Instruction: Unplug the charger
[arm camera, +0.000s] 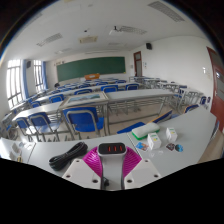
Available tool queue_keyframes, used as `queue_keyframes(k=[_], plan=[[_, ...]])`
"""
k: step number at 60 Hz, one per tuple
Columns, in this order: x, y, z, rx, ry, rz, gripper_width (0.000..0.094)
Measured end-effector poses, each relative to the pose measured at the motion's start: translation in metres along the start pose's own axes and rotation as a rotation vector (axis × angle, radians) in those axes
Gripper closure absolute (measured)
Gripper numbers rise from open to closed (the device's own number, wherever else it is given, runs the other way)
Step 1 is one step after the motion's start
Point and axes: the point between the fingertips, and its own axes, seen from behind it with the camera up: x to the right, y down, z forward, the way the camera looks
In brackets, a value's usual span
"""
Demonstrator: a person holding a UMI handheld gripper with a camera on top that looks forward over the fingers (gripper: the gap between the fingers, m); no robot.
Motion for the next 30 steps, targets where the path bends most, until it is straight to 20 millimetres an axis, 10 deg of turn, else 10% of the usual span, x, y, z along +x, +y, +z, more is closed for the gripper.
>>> queue_keyframes(k=[4,6,20,30], plan=[[0.026,0.041,0.015,-0.131,0.015,-0.036,0.0704],[0.038,0.093,0.036,-0.162,0.019,-0.059,0.068],[0.049,0.129,0.048,-0.247,-0.025,-0.107,0.0493],[0.05,0.113,0.03,-0.203,-0.036,-0.164,0.0116]])
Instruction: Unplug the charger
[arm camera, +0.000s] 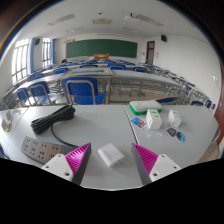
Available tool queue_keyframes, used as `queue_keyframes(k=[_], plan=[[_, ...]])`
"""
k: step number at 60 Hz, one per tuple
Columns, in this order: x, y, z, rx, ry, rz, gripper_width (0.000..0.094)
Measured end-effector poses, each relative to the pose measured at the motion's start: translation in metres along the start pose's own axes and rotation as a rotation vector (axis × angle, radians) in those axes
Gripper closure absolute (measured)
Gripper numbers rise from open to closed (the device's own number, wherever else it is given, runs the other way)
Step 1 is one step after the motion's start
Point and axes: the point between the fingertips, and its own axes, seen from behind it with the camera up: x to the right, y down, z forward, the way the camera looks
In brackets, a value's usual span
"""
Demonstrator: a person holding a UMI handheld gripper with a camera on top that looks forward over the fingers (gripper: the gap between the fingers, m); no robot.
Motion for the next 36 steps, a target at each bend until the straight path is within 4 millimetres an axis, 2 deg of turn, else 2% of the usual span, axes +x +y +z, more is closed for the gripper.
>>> queue_keyframes(k=[2,9,18,27,32,36], plan=[[0.0,-0.005,-0.009,0.02,0.003,-0.007,0.0071],[-0.004,-0.018,-0.054,0.074,0.007,-0.019,0.0081],[-0.016,-0.02,-0.131,0.123,0.013,-0.029,0.0077],[-0.026,-0.005,-0.214,0.149,0.029,-0.039,0.0078],[-0.028,0.004,-0.246,0.158,0.032,-0.041,0.0079],[-0.032,0.016,-0.264,0.158,0.036,-0.051,0.0078]])
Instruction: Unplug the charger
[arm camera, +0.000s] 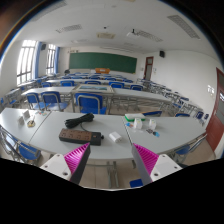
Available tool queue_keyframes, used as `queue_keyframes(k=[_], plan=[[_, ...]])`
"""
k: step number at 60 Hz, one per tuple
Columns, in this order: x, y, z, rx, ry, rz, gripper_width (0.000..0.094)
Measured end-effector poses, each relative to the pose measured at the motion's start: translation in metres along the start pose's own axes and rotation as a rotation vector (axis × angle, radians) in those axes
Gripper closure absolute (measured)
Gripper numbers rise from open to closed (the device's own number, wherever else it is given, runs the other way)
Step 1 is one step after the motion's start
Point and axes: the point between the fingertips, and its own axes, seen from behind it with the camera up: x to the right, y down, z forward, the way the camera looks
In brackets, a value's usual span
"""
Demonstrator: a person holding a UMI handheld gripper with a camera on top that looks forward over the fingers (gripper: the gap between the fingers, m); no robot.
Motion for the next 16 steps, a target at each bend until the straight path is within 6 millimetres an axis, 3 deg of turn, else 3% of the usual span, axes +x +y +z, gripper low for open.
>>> queue_keyframes(k=[9,16], plan=[[-0.001,0.008,-0.033,0.004,0.003,0.0,0.0081],[-0.003,0.007,-0.047,0.019,-0.003,0.001,0.0083]])
